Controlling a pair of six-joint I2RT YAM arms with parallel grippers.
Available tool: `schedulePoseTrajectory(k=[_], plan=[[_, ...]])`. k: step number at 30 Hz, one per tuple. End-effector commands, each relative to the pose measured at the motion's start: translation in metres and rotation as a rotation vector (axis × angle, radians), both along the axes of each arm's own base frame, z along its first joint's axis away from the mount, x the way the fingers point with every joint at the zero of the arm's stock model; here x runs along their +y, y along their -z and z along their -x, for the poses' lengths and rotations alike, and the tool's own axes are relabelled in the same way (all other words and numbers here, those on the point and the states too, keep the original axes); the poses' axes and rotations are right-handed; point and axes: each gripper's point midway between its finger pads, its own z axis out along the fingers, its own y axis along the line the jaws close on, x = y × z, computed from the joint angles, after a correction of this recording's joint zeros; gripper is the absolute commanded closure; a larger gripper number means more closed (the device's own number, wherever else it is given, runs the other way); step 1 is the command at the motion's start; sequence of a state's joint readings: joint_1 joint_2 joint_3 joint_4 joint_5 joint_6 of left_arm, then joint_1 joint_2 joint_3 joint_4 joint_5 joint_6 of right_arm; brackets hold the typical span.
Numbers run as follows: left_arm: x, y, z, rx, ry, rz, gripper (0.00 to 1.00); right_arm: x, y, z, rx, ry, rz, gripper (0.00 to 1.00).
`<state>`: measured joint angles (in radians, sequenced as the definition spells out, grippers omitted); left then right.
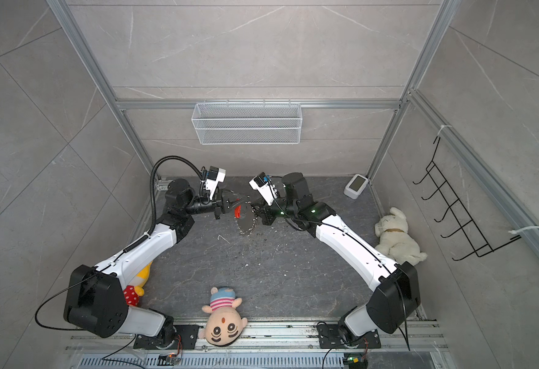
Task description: Put the keys on the keyring
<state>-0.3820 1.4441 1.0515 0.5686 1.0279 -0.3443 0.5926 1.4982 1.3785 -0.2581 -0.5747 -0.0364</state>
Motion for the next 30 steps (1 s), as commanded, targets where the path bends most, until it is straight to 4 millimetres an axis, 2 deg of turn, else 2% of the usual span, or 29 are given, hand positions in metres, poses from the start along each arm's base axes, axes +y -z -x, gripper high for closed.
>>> schedulePoseTrajectory(k=[1, 3, 5, 6, 8, 9, 10, 11, 14, 20, 25, 30], plan=[[-0.001, -0.032, 0.001, -0.132, -0.069, 0.086, 1.00, 0.016, -0.011, 0.018, -0.005, -0.070, -0.035, 0.97], [-0.002, -0.028, 0.002, -0.127, -0.067, 0.086, 1.00, 0.014, -0.013, 0.019, -0.006, -0.064, -0.032, 0.97], [-0.002, -0.026, 0.002, -0.126, -0.067, 0.089, 1.00, 0.009, -0.015, 0.021, -0.014, -0.050, -0.019, 0.92], [-0.003, -0.025, 0.002, -0.127, -0.063, 0.090, 1.00, 0.004, -0.015, 0.021, -0.021, -0.029, -0.002, 0.88], [-0.002, -0.026, 0.003, -0.127, -0.060, 0.090, 1.00, -0.010, -0.014, 0.022, -0.054, 0.028, 0.039, 0.88], [-0.002, -0.026, 0.003, -0.130, -0.059, 0.089, 1.00, -0.016, -0.014, 0.022, -0.069, 0.055, 0.057, 0.85], [-0.003, -0.027, 0.004, -0.134, -0.055, 0.089, 1.00, -0.024, -0.013, 0.022, -0.083, 0.085, 0.076, 0.75], [-0.003, -0.028, 0.005, -0.139, -0.045, 0.088, 1.00, -0.031, -0.014, 0.023, -0.098, 0.107, 0.092, 0.70], [-0.003, -0.030, 0.007, -0.141, -0.033, 0.089, 1.00, -0.042, -0.016, 0.028, -0.114, 0.130, 0.119, 0.64], [-0.005, -0.032, 0.008, -0.132, -0.010, 0.098, 1.00, -0.045, -0.030, 0.028, -0.121, 0.127, 0.071, 0.60], [-0.006, -0.033, 0.013, -0.130, 0.025, 0.111, 1.00, -0.039, -0.044, 0.011, -0.051, 0.073, -0.078, 0.66], [-0.007, -0.037, 0.016, -0.130, 0.051, 0.131, 1.00, -0.028, -0.057, 0.004, 0.001, -0.011, -0.196, 0.63]])
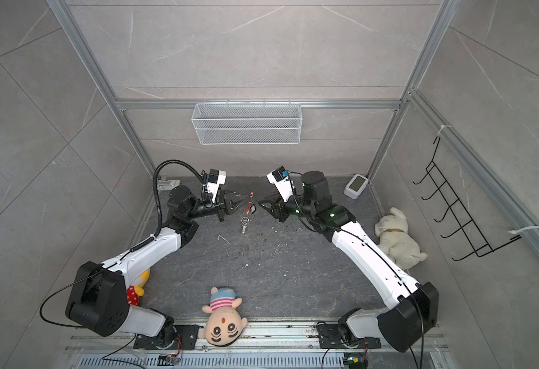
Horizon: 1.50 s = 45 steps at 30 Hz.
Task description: Put the keys on the keyring
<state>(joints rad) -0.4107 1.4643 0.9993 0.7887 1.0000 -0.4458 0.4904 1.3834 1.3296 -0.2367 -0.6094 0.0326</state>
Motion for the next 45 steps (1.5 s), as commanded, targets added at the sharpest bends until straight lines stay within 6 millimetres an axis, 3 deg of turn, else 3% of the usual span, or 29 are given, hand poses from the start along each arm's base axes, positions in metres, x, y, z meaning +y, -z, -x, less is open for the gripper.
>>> schedulePoseTrajectory(k=[1, 6, 11, 14, 21, 23, 25, 32, 36, 45], plan=[[0.000, -0.031, 0.011, -0.097, 0.044, 0.060, 1.00, 0.018, -0.027, 0.008, 0.008, -0.116, -0.123, 0.63], [-0.001, -0.031, 0.010, -0.091, 0.061, 0.066, 1.00, 0.027, -0.026, 0.007, 0.049, -0.169, -0.152, 0.65], [-0.001, -0.031, 0.009, -0.092, 0.062, 0.068, 1.00, 0.029, -0.024, 0.006, 0.062, -0.174, -0.170, 0.95], [-0.002, -0.031, 0.009, -0.089, 0.065, 0.069, 1.00, 0.030, -0.024, 0.006, 0.065, -0.179, -0.176, 1.00], [-0.004, -0.025, 0.011, -0.090, 0.095, 0.038, 1.00, 0.028, -0.027, 0.007, 0.044, -0.170, -0.156, 1.00], [-0.005, -0.016, 0.011, -0.073, 0.104, -0.021, 0.74, 0.023, -0.022, 0.008, 0.024, -0.150, -0.095, 1.00], [-0.003, -0.006, 0.013, -0.101, 0.083, -0.095, 0.64, 0.021, -0.017, 0.011, 0.010, -0.152, -0.044, 1.00], [0.009, 0.002, 0.021, -0.182, 0.053, -0.250, 0.72, 0.014, -0.002, 0.017, -0.046, -0.139, 0.096, 1.00], [0.014, 0.009, 0.024, -0.221, 0.053, -0.332, 0.71, 0.013, -0.001, 0.021, -0.064, -0.156, 0.127, 1.00], [0.008, 0.015, 0.022, -0.174, 0.119, -0.341, 0.71, 0.021, -0.007, 0.031, -0.076, -0.197, 0.114, 1.00]])
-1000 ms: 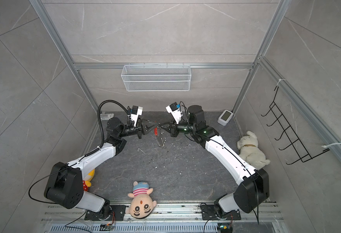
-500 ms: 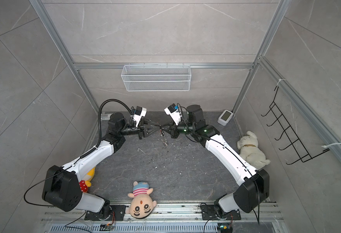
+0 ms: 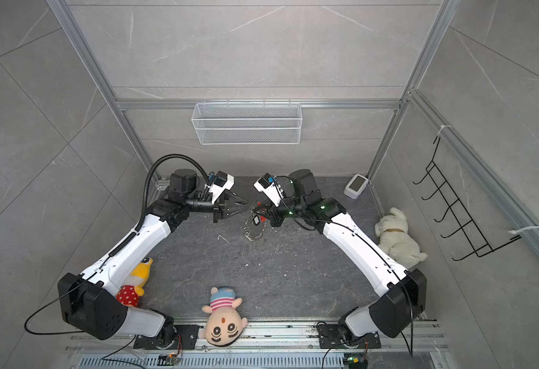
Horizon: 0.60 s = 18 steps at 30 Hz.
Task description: Put the keys on the keyring
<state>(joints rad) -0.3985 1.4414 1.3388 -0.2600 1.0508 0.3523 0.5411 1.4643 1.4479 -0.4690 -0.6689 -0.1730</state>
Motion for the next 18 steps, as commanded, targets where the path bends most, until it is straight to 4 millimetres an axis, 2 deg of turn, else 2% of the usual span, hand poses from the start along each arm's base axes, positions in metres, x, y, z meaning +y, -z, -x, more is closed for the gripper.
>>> schedulePoseTrajectory(k=[1, 8, 14, 18], plan=[[0.000, 0.000, 0.004, 0.005, 0.046, -0.003, 0.71, 0.002, -0.029, 0.009, -0.074, -0.031, -0.035, 1.00], [-0.004, 0.003, 0.004, 0.045, 0.077, 0.003, 0.72, 0.009, -0.031, 0.013, -0.071, -0.053, -0.044, 1.00], [-0.005, 0.002, 0.005, 0.046, 0.089, 0.009, 0.79, 0.015, -0.032, 0.016, -0.066, -0.074, -0.050, 1.00], [-0.005, 0.002, 0.006, 0.054, 0.100, 0.012, 1.00, 0.016, -0.033, 0.016, -0.067, -0.074, -0.050, 1.00]])
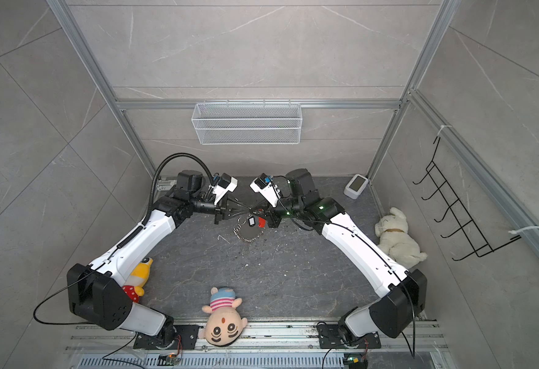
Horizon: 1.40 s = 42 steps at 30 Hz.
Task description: Put the keys on the keyring
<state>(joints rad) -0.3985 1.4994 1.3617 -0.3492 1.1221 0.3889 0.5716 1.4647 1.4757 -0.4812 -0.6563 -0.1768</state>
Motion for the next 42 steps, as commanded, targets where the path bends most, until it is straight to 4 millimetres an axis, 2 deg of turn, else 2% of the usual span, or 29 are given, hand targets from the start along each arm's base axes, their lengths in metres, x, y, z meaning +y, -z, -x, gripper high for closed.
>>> schedulePoseTrajectory(k=[1, 8, 9, 10, 12, 15, 20, 26, 30, 35, 42], plan=[[-0.001, -0.016, 0.002, -0.036, 0.031, 0.031, 1.00, 0.008, -0.024, 0.008, -0.047, -0.052, -0.049, 1.00], [0.000, -0.020, 0.008, -0.042, 0.055, 0.047, 1.00, 0.008, -0.026, 0.003, -0.039, -0.013, -0.052, 1.00], [0.000, -0.022, 0.009, -0.044, 0.055, 0.060, 1.00, 0.005, -0.027, -0.002, -0.042, 0.020, -0.048, 0.94], [0.000, -0.025, 0.007, -0.042, 0.046, 0.078, 1.00, 0.001, -0.027, -0.007, -0.049, 0.064, -0.039, 0.80], [0.001, -0.030, 0.003, -0.040, 0.024, 0.120, 1.00, -0.008, -0.027, -0.010, -0.072, 0.121, -0.035, 0.70], [0.004, -0.035, -0.003, -0.028, -0.007, 0.157, 1.00, -0.014, -0.015, -0.005, -0.082, 0.146, -0.054, 0.64], [0.004, -0.042, -0.008, 0.003, -0.021, 0.184, 1.00, -0.014, 0.001, 0.000, -0.043, 0.130, -0.046, 0.62], [0.003, -0.055, -0.008, -0.005, -0.020, 0.236, 1.00, -0.011, 0.013, -0.009, -0.045, 0.138, -0.018, 0.60], [0.003, -0.056, -0.006, 0.004, -0.008, 0.242, 1.00, -0.011, 0.010, -0.019, -0.068, 0.159, -0.012, 0.59], [0.004, -0.057, -0.004, 0.010, 0.002, 0.242, 1.00, -0.010, 0.003, -0.024, -0.085, 0.164, -0.026, 0.59], [0.003, -0.057, -0.001, 0.029, 0.025, 0.247, 1.00, -0.003, 0.002, -0.030, -0.080, 0.140, -0.021, 0.60]])
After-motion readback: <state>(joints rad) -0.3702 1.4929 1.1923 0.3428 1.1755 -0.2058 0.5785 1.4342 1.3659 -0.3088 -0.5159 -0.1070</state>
